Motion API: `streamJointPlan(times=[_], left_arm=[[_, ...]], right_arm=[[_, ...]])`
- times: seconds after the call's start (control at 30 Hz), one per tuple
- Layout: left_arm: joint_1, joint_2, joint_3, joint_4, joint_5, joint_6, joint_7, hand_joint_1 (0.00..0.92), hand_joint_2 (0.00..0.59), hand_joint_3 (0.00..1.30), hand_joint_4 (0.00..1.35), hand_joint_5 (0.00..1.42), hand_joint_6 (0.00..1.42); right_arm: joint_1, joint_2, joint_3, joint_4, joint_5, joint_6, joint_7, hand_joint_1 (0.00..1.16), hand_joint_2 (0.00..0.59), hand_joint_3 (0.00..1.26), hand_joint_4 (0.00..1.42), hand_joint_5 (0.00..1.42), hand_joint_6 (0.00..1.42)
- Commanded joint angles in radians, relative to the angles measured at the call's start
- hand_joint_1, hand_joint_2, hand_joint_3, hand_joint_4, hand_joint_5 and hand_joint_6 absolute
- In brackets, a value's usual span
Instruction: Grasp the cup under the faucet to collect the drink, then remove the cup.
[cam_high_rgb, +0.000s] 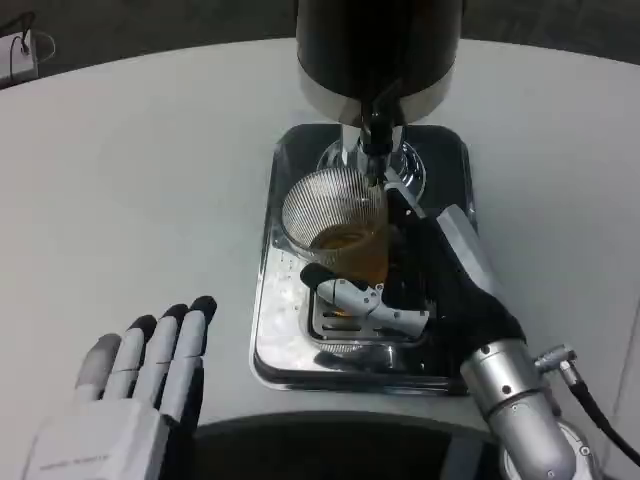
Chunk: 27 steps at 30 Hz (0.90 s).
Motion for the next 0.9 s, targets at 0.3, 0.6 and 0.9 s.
streamJointPlan(times=[0.3,0.6,0.9], left_arm=[[-0.007,-0.005,0.028,-0.008,-0.036,0.022,-0.031,0.000,0.147,0.00,0.00,0.00,0.00],[-0.017,-0.004,0.051,-0.017,-0.049,0.032,-0.051,0.000,0.147,0.00,0.00,0.00,0.00],[-0.066,0.003,0.057,0.006,-0.064,0.043,-0.077,0.000,0.147,0.00,0.00,0.00,0.00]], right_arm=[[-0.026,0.041,0.027,0.088,-0.010,0.027,-0.021,0.76,0.184,0.15,0.24,0.27,0.37],[-0.041,0.083,-0.006,0.137,0.016,0.048,-0.079,0.92,0.210,0.41,0.56,0.61,0.95],[-0.038,0.102,-0.055,0.146,0.049,0.043,-0.142,1.10,0.229,0.70,0.87,1.00,1.39]])
